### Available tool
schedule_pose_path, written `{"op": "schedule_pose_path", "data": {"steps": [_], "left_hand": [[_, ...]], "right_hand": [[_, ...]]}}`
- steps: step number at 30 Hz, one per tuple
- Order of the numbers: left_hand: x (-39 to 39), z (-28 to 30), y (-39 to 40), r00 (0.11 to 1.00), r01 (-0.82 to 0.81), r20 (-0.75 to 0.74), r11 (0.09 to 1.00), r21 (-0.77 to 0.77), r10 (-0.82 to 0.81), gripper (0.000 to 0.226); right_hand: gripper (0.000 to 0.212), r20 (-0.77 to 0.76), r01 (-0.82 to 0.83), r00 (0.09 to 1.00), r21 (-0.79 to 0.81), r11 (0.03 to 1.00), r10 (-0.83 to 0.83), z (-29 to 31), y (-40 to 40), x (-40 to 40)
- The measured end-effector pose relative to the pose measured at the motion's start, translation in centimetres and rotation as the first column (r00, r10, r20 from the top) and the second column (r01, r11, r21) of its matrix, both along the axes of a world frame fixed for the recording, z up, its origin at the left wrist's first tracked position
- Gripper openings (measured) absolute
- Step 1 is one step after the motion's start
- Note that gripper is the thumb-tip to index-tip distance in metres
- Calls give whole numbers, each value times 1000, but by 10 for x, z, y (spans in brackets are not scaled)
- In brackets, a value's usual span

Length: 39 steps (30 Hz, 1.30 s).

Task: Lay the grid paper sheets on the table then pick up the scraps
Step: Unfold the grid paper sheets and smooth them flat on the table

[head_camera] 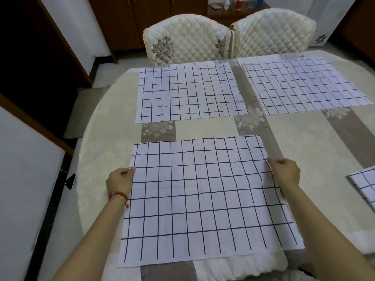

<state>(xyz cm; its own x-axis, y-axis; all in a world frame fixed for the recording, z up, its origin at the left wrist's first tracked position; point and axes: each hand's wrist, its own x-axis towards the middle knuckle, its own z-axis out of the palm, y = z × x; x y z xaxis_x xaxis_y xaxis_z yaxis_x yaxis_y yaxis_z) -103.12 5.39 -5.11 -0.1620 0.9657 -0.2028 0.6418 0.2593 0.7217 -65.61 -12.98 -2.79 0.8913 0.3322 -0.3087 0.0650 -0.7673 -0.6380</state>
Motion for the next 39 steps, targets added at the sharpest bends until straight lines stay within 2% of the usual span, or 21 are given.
{"op": "schedule_pose_path", "data": {"steps": [3, 8, 16, 23, 26, 28, 30, 32, 34, 36, 37, 38, 39], "left_hand": [[0, 1, 5, 1000, 1, 10, 999, -47, 0, 25], [2, 4, 8, 998, 59, -20, 998, -38, -59, 23], [2, -7, 8, 977, 97, -190, 995, 0, -96, 22], [-2, -10, 13, 966, 111, -238, 993, 25, -102, 20], [0, -4, 8, 954, 86, -291, 996, 38, -71, 24], [11, 2, -1, 941, 87, -334, 991, 99, -49, 33], [38, 4, -16, 926, 229, -347, 952, 203, -149, 30], [75, -1, -38, 852, 462, -383, 858, 225, -358, 24], [106, -14, -62, 728, 642, -426, 751, 151, -537, 28], [119, -26, -73, 633, 718, -464, 694, 54, -619, 38], [118, -31, -74, 595, 732, -487, 681, -1, -640, 44], [114, -35, -73, 558, 738, -521, 673, -43, -645, 49], [109, -38, -71, 530, 739, -548, 669, -75, -647, 52]], "right_hand": [[24, 0, -42, 999, -54, 998, 42, -1, -1, 0], [17, 114, -79, 989, -82, 993, 88, -6, 6, 5], [14, 233, -141, 957, -150, 979, 174, -18, 10, 8], [17, 292, -89, 947, -167, 982, 135, -25, 10, 0], [24, 379, -16, 919, -245, 969, 111, -22, 10, -6], [31, 440, -17, 892, -202, 979, 106, -18, 15, -16], [37, 489, -152, 854, -91, 984, 177, -15, 31, -35], [40, 500, -405, 778, -66, 912, 382, -21, 48, -70], [38, 512, -662, 594, -129, 739, 621, -33, 59, -110], [42, 463, -808, 392, -239, 538, 795, -49, 62, -133], [50, 400, -833, 349, -283, 476, 848, -53, 60, -136], [59, 367, -826, 361, -301, 477, 857, -55, 57, -129], [66, 327, -799, 417, -313, 514, 848, -58, 54, -117]]}}
